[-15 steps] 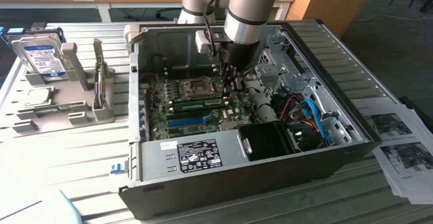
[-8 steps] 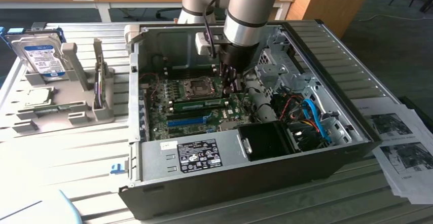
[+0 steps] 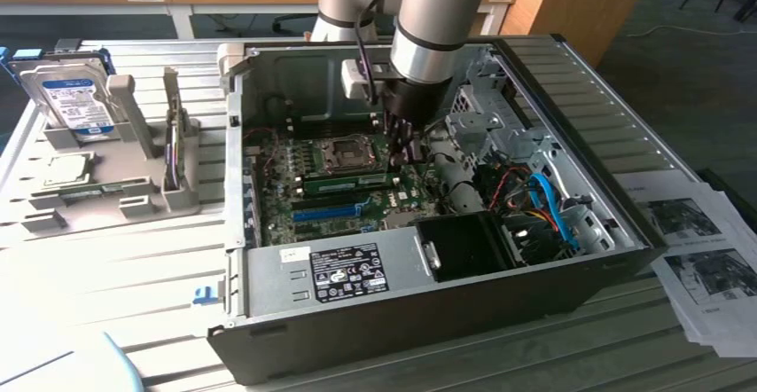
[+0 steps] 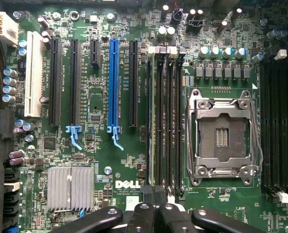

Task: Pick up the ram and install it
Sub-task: 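Press down the ram until it locks into place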

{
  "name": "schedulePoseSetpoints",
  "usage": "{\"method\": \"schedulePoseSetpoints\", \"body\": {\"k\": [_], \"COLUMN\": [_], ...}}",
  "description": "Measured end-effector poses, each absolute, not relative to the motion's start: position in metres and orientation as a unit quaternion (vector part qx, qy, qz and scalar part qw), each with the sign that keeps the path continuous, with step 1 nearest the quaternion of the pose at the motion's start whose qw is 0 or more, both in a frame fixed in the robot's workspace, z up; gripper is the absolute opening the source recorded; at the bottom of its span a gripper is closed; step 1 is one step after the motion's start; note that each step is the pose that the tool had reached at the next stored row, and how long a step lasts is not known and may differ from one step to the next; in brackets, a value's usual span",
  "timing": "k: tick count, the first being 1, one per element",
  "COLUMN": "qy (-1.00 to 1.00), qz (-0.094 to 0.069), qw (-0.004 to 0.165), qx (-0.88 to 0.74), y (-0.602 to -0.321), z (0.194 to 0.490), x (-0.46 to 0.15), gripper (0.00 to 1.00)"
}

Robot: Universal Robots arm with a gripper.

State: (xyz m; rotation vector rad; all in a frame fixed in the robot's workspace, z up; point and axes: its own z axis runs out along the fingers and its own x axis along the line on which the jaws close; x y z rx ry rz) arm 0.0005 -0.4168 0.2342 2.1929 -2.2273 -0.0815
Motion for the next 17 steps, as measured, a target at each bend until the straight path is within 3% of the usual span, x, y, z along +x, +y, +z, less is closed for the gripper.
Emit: {"method": "schedulePoseSetpoints", "body": {"k": [17], "qy": [-0.712], "qz": [-0.026], "qw": [0.007], "qx": [0.701], "y": [-0.4168], "z": [0.2317], "x": [0.0005], "gripper": [0.09]}}
